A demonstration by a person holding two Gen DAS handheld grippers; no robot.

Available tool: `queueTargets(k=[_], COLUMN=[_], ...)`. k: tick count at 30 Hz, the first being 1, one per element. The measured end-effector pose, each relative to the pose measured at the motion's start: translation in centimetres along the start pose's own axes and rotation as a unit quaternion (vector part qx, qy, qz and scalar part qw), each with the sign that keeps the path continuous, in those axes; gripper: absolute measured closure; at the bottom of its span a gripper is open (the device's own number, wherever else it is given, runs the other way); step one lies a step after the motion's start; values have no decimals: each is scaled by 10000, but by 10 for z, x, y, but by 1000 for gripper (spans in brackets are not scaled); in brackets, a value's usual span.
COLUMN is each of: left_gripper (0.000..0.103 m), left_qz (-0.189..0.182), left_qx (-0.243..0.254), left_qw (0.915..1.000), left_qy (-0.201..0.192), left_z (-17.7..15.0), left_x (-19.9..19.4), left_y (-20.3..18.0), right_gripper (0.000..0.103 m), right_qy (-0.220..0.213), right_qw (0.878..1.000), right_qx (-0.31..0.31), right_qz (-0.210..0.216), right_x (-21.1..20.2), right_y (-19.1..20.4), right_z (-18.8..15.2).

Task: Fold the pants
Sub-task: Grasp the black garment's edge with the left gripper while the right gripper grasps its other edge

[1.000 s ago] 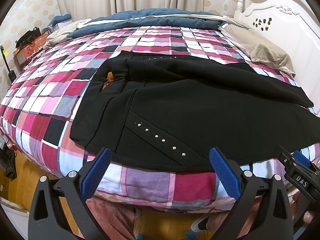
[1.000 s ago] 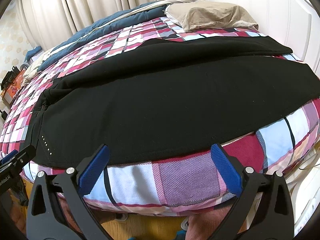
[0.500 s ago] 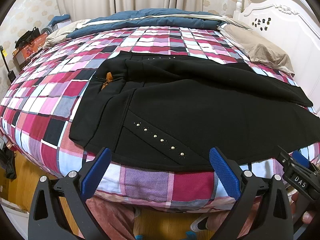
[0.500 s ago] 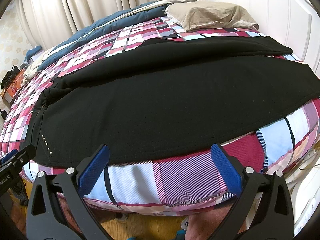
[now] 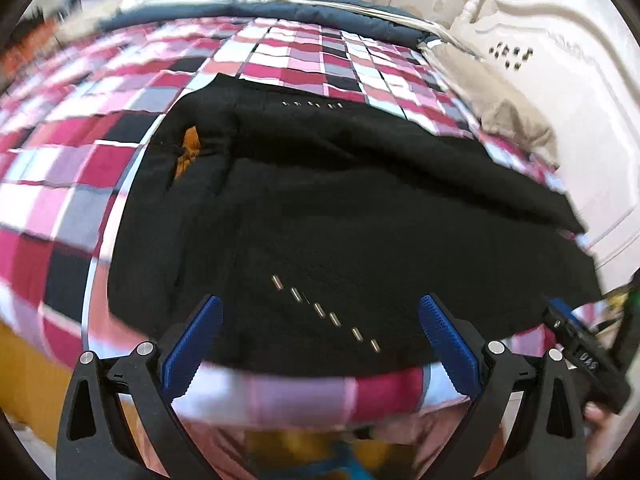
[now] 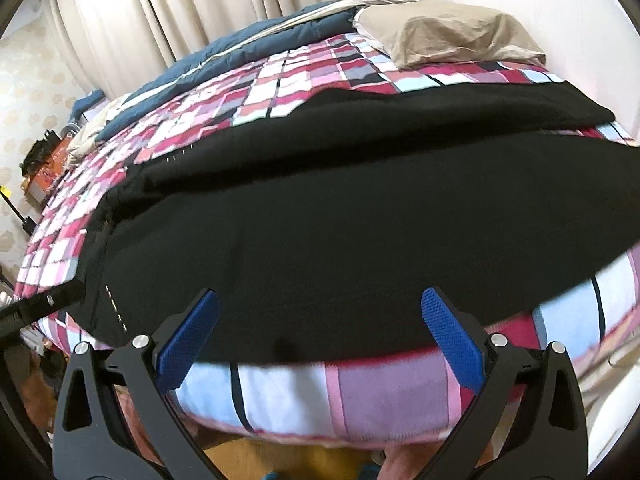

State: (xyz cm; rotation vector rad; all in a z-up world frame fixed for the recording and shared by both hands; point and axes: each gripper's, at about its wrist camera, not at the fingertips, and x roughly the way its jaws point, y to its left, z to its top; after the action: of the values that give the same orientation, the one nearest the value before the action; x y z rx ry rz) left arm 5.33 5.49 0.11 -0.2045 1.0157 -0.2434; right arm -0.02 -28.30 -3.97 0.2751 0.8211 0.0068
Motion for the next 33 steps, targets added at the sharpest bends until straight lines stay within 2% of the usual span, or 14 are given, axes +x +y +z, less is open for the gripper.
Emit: queueTargets(k=[5, 6, 9, 11, 14, 16, 18, 22, 27, 28, 29, 30, 31, 33], left_gripper=[5, 5, 5, 5, 5, 5, 6, 6, 6, 9, 27, 38, 59, 72], left_qz=[-92, -187, -1022, -1033, -1197, -1473, -1620, -2222, -2057, -2036, -2023, -2029, -2043, -1968], left_qx=[-644, -834, -1031, -1060, -867, -856, -779, -643, -173, -91, 26, 114, 132, 48], left_qw=[9978, 9963, 9885, 9875, 9870, 9818, 9810, 9700, 9762, 9766, 9769, 9763, 9751, 9743], left_qy=[-86, 10, 421, 544, 632, 840, 731, 751, 661, 680, 689, 749, 849, 1091], left_z=[76, 99, 141, 160, 177, 184, 190, 198, 201, 201, 202, 202, 203, 204], left_x=[8, 19, 54, 77, 103, 123, 125, 134, 138, 140, 141, 144, 149, 161], left_y=[73, 93, 125, 135, 140, 141, 138, 136, 122, 118, 114, 111, 109, 111], right_gripper=[2, 2, 2, 2, 2, 2, 2, 2, 2, 2, 2, 2, 2, 2], right_qy=[-42, -36, -32, -42, -35, -12, 76, 277, 207, 204, 215, 260, 350, 700], right_qw=[9999, 9998, 9995, 9995, 9995, 9995, 9992, 9963, 9880, 9863, 9846, 9822, 9801, 9737], right_qx=[-68, -104, -201, -223, -241, -215, -122, -56, -262, -382, -550, -740, -883, -1199], right_qz=[110, 142, 220, 218, 210, 252, 380, 811, 1511, 1589, 1644, 1708, 1743, 1805], right_x=[13, 17, 29, 37, 47, 52, 60, 74, 82, 84, 88, 94, 101, 122], right_y=[3, 4, 7, 8, 9, 7, 2, -8, -19, -21, -23, -24, -23, -23], right_z=[33, 41, 63, 75, 88, 93, 98, 108, 148, 158, 170, 183, 194, 214])
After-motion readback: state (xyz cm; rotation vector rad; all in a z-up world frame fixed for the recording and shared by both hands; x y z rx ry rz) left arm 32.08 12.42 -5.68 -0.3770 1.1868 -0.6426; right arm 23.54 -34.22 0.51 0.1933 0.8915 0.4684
